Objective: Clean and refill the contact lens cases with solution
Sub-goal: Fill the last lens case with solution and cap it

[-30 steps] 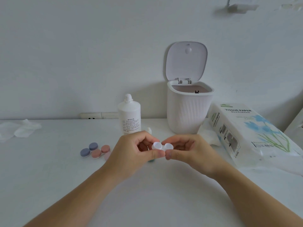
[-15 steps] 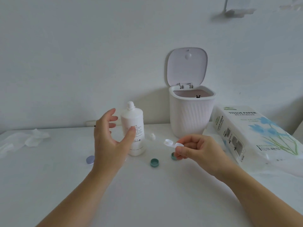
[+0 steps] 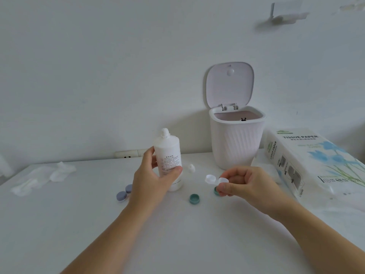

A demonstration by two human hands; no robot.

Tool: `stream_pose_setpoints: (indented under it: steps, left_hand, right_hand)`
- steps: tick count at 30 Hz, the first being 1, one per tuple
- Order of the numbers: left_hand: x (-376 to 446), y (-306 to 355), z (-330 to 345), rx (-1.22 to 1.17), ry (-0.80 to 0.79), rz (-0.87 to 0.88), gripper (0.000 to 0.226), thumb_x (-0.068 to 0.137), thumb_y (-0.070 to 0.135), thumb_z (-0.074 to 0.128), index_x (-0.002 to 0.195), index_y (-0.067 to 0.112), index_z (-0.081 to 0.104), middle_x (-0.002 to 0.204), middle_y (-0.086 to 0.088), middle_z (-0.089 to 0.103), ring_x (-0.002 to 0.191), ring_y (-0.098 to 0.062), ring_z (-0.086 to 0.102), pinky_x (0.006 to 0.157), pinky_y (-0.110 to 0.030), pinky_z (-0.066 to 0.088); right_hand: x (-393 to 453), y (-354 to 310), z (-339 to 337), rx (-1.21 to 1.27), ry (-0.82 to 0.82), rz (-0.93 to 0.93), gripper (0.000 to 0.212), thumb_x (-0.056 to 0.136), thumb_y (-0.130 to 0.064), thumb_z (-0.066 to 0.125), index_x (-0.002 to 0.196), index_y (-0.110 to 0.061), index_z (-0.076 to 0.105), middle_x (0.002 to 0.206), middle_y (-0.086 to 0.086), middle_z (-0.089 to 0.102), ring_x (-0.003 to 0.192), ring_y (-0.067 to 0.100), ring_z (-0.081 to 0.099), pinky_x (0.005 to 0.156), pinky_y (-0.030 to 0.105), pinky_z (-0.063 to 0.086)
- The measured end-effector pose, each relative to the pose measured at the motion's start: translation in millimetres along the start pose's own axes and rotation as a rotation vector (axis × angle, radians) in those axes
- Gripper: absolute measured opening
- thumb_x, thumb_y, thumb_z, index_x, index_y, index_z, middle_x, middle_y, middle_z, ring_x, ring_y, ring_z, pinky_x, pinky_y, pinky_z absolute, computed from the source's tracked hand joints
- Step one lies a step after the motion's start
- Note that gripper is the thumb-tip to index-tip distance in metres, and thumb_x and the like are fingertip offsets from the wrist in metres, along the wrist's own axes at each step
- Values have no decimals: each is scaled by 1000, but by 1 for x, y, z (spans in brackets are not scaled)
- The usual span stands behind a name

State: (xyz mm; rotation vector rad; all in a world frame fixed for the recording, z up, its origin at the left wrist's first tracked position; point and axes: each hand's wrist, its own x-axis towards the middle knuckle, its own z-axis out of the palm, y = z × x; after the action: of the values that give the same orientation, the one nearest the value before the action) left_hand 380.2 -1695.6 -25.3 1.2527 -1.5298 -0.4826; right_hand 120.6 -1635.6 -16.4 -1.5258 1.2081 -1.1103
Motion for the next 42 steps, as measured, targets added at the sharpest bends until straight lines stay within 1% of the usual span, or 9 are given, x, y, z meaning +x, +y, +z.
stream_pose_setpoints:
  steps: [5,10,14,19,23,28,31,36,42]
  left_hand:
    - [-2,4,0,-17,20,33,69,59,65,75,119,63,43,109,51,54,104,21,55,69,0,42]
    - [2,8,-6,29,4,179,70,67,47,84,125,61,47,119,35,62,112,5,61,86,-18,48]
    - [9,14,-17,144,-99,304,73,71,41,83,133,56,47,123,35,56,113,7,54,67,-23,51]
    - [15,10,-30,397,-144,501,77,74,34,86,136,48,44,123,43,45,112,10,45,86,-9,35]
    - [14,0,-27,416,-100,623,79,68,22,93,136,32,54,130,27,51,118,-2,50,97,-2,31]
    - [17,-3,-28,424,-112,706,78,65,13,91,135,24,58,132,13,56,117,-13,54,97,-18,38]
    - [18,-3,-29,457,-121,726,77,62,6,88,133,21,61,130,5,58,115,-17,53,97,-22,36]
    - [17,-2,-32,476,-120,749,67,65,13,72,130,20,63,127,0,61,113,-21,53,96,-24,35]
    - [18,1,-31,499,-84,837,54,72,15,60,125,18,65,122,-3,63,109,-25,56,98,-22,35]
  right_hand:
    - [1,2,-1,24,22,13,19,78,-31,84,95,-25,77,85,6,80,75,15,71,75,20,57]
    - [-1,-2,-1,10,23,-6,13,80,-30,82,92,-31,78,85,3,80,76,12,71,77,21,57]
    - [-2,-6,-1,22,56,-16,15,79,-33,83,93,-33,78,87,1,80,79,11,72,82,24,57]
    - [-5,-10,0,41,73,-10,15,81,-22,84,92,-31,79,90,0,80,89,16,76,91,32,57]
    - [-5,-11,2,19,93,-12,20,77,-22,86,95,-30,79,91,-4,80,89,12,76,87,26,59]
    - [-7,-12,6,16,99,-62,20,76,-19,86,93,-26,80,88,-2,80,85,14,77,81,19,58]
    - [-9,-13,8,-5,112,-83,19,76,-16,86,91,-25,80,85,-2,80,81,12,77,74,16,57]
    - [-10,-13,10,-69,116,-91,20,77,-15,85,91,-26,77,81,-7,79,76,5,76,67,9,52]
    - [-10,-11,12,-105,96,-88,20,75,-20,86,90,-30,77,82,-6,79,79,9,76,68,11,54]
